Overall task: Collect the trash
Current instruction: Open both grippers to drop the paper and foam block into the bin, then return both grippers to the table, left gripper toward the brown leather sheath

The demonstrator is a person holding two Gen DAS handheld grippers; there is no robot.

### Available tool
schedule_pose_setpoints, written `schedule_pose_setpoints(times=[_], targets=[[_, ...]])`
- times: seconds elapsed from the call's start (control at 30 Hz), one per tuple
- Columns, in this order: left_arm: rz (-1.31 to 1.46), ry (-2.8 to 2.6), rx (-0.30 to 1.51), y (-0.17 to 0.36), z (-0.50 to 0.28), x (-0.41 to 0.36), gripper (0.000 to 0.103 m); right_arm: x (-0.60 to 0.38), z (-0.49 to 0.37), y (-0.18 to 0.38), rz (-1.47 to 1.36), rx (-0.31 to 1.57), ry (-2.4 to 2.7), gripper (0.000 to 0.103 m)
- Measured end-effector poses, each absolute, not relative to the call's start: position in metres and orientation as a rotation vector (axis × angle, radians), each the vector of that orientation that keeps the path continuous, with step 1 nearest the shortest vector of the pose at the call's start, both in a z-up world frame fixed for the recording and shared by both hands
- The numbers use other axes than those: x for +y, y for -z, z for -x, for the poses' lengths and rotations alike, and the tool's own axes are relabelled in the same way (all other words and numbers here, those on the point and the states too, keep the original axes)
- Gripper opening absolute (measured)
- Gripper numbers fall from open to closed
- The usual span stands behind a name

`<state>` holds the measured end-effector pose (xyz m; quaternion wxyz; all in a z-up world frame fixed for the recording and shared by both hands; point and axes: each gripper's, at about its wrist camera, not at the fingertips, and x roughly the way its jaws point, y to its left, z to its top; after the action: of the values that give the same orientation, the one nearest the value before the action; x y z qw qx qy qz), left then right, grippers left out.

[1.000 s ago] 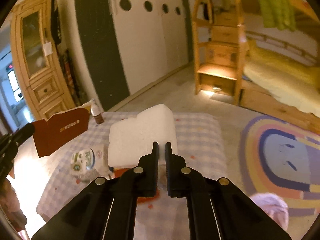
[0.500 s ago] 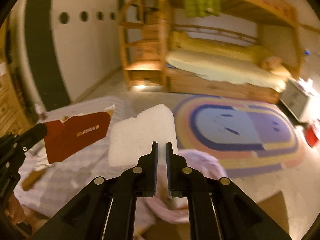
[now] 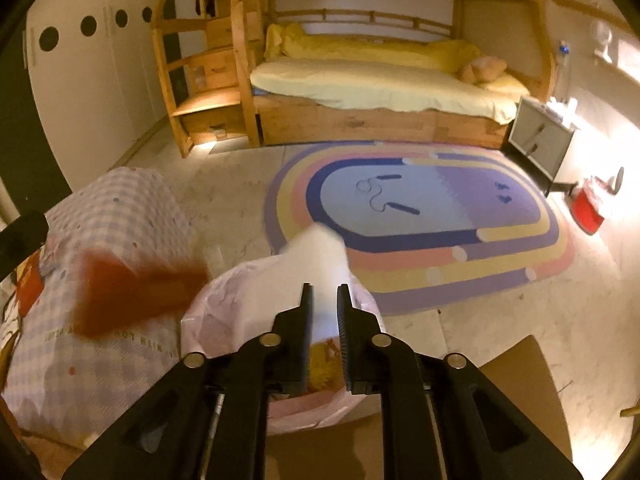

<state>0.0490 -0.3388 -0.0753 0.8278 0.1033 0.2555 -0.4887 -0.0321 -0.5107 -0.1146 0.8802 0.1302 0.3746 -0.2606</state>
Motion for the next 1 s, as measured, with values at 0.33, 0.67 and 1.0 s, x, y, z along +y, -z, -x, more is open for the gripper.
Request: schedule_pose_setpoints(times=[0.33, 0.67, 1.0], targets=[[-0.231, 0.940, 0.533, 0.062, -0.050, -0.298, 0.024, -0.481, 0.041, 0.091, -0.288, 0.738, 0.458, 0.028], [-0.231, 0.741, 0.517, 0.037, -0.055, -0.206, 0.031, -0.397, 0.030, 0.056, -0.280, 0.685, 0.205, 0.029], [-0.164, 0.489, 0.542, 0.039, -0.069, -0.070, 0.065, -0.300, -0.009, 0.053, -0.166, 0.699, 0.004, 0.053]])
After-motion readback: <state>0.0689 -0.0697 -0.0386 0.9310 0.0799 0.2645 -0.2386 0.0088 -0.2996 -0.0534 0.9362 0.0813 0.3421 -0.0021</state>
